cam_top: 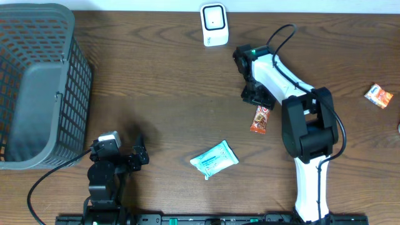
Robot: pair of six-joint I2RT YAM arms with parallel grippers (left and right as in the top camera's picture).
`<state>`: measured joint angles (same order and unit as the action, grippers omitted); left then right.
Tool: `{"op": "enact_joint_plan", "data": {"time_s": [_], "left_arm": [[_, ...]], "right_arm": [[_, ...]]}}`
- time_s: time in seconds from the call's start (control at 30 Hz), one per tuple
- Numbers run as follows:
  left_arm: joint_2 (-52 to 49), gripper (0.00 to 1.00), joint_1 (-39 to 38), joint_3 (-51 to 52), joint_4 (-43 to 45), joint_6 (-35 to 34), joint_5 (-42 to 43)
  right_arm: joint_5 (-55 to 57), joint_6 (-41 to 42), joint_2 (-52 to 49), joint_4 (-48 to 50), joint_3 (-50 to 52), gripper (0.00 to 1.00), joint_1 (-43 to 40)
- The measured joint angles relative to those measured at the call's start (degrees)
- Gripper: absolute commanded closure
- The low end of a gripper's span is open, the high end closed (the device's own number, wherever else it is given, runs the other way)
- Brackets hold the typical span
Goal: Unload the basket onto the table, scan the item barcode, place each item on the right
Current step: 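Reach right gripper to red TOP bar and grasp it, then lift TOP bar with right gripper toward scanner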
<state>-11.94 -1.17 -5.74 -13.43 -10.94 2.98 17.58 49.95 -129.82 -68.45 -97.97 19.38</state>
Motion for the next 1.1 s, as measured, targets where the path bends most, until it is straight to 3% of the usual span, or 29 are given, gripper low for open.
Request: {"op": "enact_joint_plan", "data": {"time_s": [0.1, 0.17, 0.4, 0.6, 0.7, 0.97, 1.1], "left_arm": [[0.00, 0.02, 0.00, 0.00, 0.00, 0.00, 0.00], [0.00, 0.02, 0.00, 0.00, 0.00, 0.00, 0.00], [0.00, 0.02, 0.00, 0.00, 0.00, 0.00, 0.00], [0.00, 0.02, 0.00, 0.00, 0.00, 0.00, 0.00], [0.00, 0.02, 0.00, 0.00, -0.02, 0.00, 0.00], [0.00, 0.02, 0.00, 0.00, 0.00, 0.00, 0.00], [0.00, 0.02, 0.00, 0.00, -0.02, 0.00, 0.00]], "right_arm": [[0.74, 0.50, 0.66, 1.70, 1.77, 0.77, 0.00], [1.55, 0.17, 0.79, 2.10, 2.54, 0.99, 0.00], [1.84, 0.04, 0.79, 2.23, 2.91, 0.99, 0.00], [-3.52, -9.11, 0.79, 0.98, 2.01, 0.99, -0.35], [-14.10, -16.90, 0.79, 0.61, -0.07, 0.99, -0.94], [-63.04, -49.00, -1.07, 1.36, -3.56, 0.99, -1.66], [-75.89, -60.43, -1.27, 1.20, -3.54, 0.99, -3.02]]}}
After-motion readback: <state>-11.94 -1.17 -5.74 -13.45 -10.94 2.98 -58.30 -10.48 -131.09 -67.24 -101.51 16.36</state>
